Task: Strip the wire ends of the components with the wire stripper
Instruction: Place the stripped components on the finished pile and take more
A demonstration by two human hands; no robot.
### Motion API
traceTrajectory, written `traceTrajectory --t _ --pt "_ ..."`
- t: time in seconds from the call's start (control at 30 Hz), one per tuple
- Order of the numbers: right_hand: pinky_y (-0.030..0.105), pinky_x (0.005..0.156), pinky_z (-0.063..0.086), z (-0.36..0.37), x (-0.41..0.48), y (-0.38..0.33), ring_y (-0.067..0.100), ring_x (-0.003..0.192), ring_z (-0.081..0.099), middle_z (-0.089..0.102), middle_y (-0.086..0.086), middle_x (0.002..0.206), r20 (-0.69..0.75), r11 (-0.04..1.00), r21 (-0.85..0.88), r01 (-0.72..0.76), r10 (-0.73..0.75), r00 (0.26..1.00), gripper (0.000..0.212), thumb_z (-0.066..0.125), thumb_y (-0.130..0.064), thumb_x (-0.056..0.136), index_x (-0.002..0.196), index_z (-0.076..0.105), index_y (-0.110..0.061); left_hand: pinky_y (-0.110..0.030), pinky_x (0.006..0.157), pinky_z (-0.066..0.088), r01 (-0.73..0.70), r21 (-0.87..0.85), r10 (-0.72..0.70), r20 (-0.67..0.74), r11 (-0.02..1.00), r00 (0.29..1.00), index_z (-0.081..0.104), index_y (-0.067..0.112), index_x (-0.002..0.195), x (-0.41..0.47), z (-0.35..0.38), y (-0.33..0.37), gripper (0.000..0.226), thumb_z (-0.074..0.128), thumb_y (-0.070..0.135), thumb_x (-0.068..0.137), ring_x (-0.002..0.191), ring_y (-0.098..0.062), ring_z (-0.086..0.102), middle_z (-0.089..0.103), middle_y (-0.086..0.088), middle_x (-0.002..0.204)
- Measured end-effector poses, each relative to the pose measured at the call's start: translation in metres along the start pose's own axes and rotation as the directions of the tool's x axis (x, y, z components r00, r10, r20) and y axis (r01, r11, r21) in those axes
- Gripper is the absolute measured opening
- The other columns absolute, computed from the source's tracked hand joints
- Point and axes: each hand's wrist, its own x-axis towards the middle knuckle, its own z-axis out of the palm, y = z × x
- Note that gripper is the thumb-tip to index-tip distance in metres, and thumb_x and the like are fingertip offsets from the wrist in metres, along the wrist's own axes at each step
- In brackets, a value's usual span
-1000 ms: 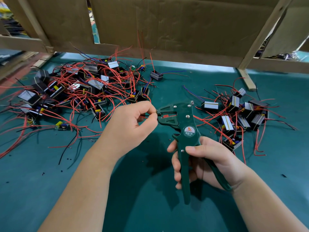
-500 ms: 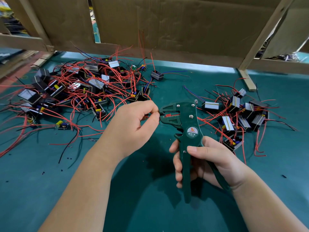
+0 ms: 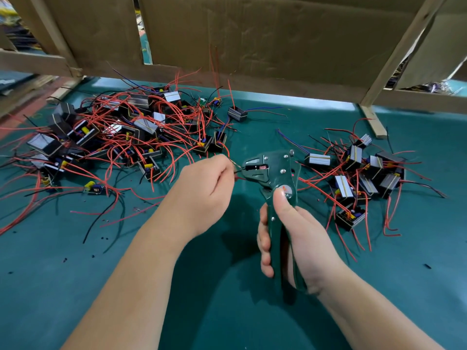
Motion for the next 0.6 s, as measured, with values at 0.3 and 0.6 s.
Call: traceTrajectory --t 0.3,0.6 --pt "0.045 0.061 0.056 -0.025 0.002 -0.020 0.032 0.063 0.060 0.059 0.018 0.074 0.150 0.964 0.264 -0.031 -0.010 0.989 0.050 0.063 -0.052 0.072 0.087 0.064 -0.004 -0.015 0.051 0.030 0.038 -0.135 -0.045 -0.049 0.990 0.998 0.052 0.025 0.079 0.002 -0.001 -0.005 0.020 0.043 0.031 0.095 0.051 -0.006 0.037 0.045 0.016 0.054" --pt "0.052 0.073 0.054 -0.020 -0.004 -0.013 0.036 0.076 0.062 0.062 0.023 0.088 0.447 0.968 0.215 -0.128 0.019 0.895 0.060 0.079 -0.042 0.066 0.108 0.067 -0.001 -0.011 0.055 0.034 0.050 -0.264 -0.062 -0.036 0.963 0.997 0.056 0.022 0.082 0.004 0.001 -0.002 0.016 0.047 0.030 0.094 0.053 -0.002 0.039 0.046 0.017 0.060"
